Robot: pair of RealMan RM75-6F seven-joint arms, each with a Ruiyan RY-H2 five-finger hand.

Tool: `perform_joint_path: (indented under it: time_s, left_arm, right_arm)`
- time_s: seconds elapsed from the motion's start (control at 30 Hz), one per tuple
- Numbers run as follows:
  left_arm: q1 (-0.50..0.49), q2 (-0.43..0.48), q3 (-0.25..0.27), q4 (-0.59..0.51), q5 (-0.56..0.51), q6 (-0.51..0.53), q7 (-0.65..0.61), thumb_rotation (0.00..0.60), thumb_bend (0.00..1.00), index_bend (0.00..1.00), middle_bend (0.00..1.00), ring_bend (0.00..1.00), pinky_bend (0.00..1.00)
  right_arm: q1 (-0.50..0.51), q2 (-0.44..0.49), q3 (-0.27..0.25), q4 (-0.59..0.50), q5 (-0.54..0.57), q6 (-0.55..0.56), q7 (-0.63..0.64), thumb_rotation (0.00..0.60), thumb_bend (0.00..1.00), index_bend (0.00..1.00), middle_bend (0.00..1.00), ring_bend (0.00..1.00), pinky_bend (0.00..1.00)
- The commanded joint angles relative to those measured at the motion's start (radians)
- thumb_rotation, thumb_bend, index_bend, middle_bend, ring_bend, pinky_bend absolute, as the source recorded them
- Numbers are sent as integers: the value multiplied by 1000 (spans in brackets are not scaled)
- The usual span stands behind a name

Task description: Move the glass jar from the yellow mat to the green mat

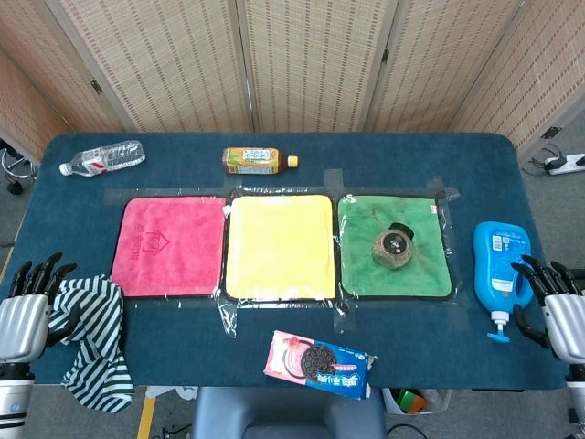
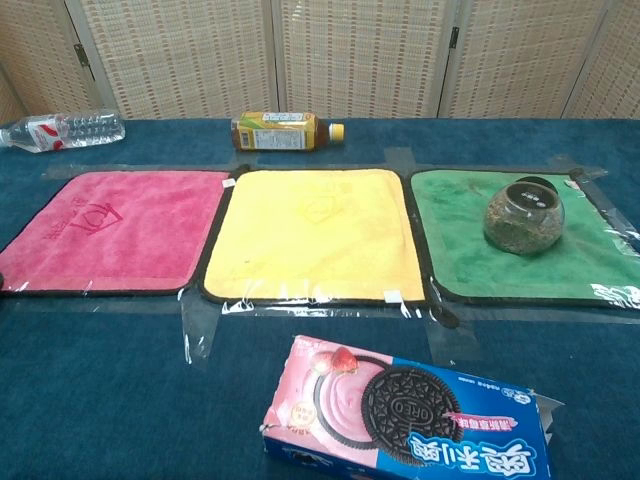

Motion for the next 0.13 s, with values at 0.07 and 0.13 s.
perform_joint_path:
  time_s: [0.07,0.13]
  left_arm:
    - [-2,-1,2,-5,5,2,3,600,449,209,100,140,56]
    - [-3,-2,3,-8,7,3,5,600,449,209,100,140,56]
  right_arm:
    - [-31,-20,9,22,-26,26,31,600,508,154,131,172,88]
    - [-41,-21,18,26,-41,41,40,600,507,154,134,173,88]
